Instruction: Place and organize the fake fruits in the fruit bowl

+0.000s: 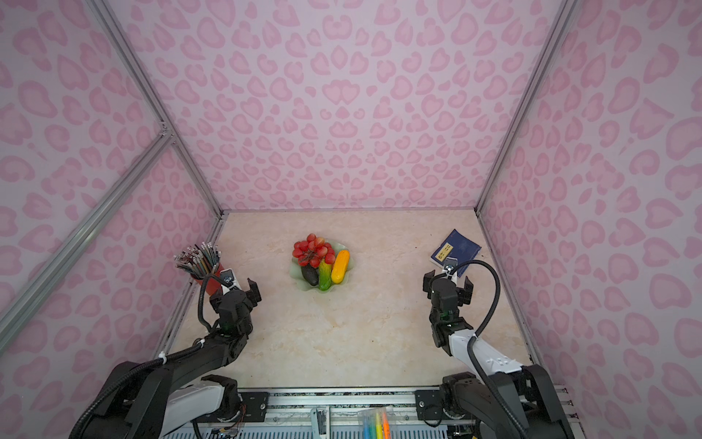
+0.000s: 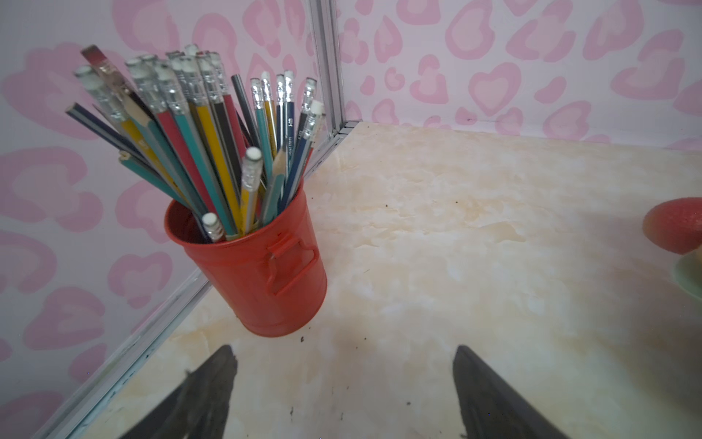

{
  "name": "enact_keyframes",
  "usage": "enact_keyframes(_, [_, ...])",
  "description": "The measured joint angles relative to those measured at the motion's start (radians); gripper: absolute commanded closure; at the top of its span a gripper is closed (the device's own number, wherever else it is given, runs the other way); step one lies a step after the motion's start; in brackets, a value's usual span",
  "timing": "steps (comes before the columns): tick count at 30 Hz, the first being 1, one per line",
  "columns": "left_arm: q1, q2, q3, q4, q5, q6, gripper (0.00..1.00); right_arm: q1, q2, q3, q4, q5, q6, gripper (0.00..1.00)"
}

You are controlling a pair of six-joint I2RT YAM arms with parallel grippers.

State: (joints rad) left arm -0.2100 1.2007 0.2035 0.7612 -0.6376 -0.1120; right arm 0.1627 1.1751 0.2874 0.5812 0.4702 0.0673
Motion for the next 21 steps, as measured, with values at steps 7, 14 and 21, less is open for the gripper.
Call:
enact_keyframes(7, [0.061, 0.175, 0.086, 0.158, 0.087, 0.059, 0.09, -0.036, 0.307, -0.01, 0.33, -0.081, -0.056, 0.0])
enact_keyframes(14, [0.164, 0.269, 0.087, 0.229, 0.252, 0.051, 0.09, -0.053, 0.379, 0.001, 0.49, -0.153, -0.079, 0.0])
enact_keyframes(21, [0.209, 0.269, 0.092, 0.235, 0.38, 0.018, 0.02, -0.056, 0.369, 0.013, 0.473, -0.174, -0.082, 0.0])
